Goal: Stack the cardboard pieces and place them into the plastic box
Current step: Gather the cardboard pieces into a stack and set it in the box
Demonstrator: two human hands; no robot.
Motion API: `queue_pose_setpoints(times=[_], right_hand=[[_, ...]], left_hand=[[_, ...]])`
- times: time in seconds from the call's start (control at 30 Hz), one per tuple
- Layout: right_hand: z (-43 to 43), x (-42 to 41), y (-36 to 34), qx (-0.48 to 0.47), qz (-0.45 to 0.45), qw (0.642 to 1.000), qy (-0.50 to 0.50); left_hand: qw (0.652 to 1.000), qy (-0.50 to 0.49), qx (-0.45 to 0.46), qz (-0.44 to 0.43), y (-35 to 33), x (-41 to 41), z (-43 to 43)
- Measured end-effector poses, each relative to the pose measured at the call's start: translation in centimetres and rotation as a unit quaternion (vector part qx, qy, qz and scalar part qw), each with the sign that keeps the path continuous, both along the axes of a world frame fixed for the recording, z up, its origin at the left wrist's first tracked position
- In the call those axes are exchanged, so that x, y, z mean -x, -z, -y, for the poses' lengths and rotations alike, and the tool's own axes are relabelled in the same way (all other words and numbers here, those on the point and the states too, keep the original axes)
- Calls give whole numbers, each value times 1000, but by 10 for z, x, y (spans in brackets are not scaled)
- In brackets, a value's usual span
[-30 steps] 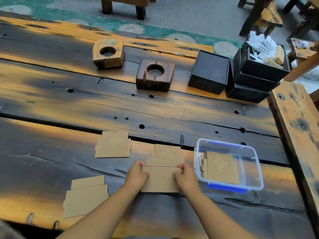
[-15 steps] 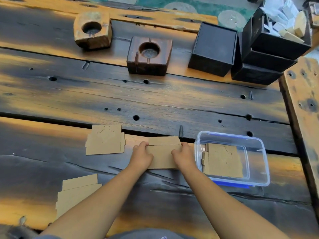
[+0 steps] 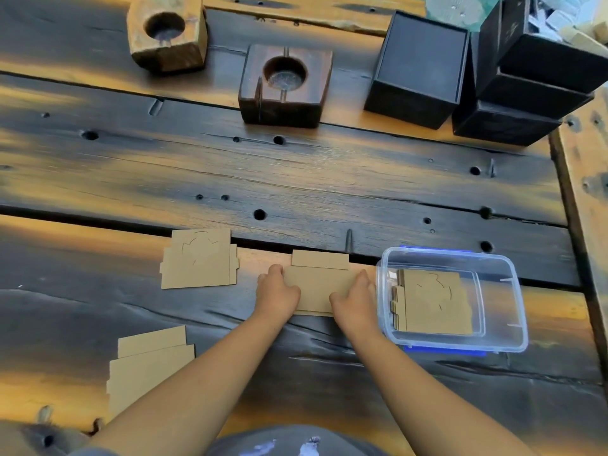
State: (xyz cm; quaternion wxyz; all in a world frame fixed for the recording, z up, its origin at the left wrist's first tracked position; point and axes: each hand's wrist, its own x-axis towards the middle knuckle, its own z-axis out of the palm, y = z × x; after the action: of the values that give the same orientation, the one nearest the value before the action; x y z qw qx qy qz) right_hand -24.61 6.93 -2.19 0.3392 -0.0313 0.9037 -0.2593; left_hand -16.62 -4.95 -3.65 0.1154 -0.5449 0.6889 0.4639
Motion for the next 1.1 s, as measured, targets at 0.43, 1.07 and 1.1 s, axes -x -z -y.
queue_pose_setpoints(times=[0.43,1.07,1.1], right_hand=[[18,-23,-11,18,12,997,-70],[170,-96,-27,66,16,984,-162],[174,-96,-26,67,16,985,-161]], left_hand=[[999,-28,11,-38,-6,-53,23],[985,-133,93,-60,-23,-154,153],[985,-129,94,-60,-23,-154,158]])
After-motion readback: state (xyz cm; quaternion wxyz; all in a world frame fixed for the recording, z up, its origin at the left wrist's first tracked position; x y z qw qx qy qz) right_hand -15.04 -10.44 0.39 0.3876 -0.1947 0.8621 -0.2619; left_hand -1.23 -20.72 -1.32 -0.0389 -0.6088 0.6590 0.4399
